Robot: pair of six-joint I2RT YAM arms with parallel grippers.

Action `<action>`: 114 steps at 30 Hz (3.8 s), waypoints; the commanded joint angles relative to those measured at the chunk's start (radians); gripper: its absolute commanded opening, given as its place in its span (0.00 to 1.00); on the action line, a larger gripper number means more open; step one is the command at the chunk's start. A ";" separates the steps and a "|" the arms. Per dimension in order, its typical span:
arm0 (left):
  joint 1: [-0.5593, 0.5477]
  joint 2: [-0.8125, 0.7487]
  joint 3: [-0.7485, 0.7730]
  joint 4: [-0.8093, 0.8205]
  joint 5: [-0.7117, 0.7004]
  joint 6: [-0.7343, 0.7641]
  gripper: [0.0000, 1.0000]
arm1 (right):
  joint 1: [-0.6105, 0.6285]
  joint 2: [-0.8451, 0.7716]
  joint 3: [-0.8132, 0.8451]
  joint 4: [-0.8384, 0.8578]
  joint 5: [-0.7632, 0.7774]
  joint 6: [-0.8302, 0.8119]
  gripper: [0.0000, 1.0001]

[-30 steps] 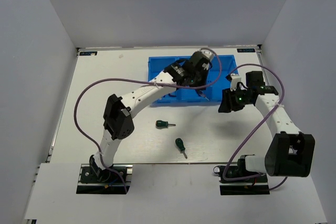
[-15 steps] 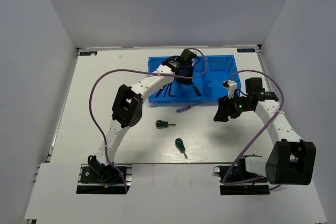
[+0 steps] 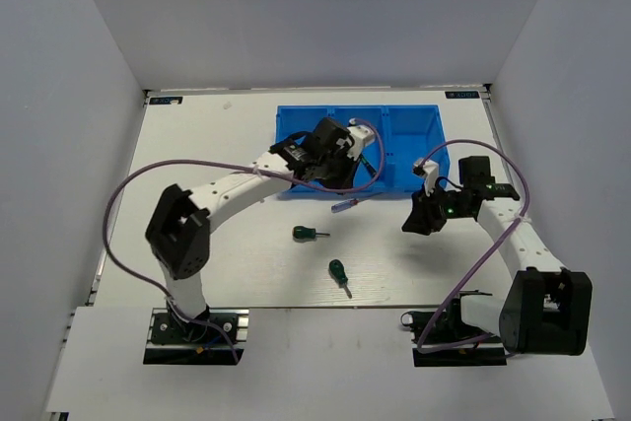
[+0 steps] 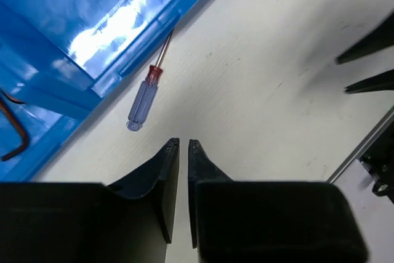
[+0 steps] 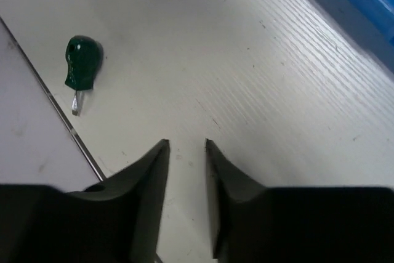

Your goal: Sort the tools into containers

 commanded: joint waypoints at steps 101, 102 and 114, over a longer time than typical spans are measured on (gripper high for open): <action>-0.044 0.193 0.502 -0.159 -0.399 -0.095 0.77 | 0.108 -0.087 0.027 -0.087 -0.117 -0.140 0.55; -0.044 0.150 0.480 -0.142 -0.399 -0.095 0.76 | 0.156 -0.078 0.030 -0.076 -0.102 -0.085 0.51; -0.033 -0.583 -0.280 -0.180 -0.560 -0.319 0.44 | 0.725 0.077 -0.007 0.308 0.232 0.492 0.44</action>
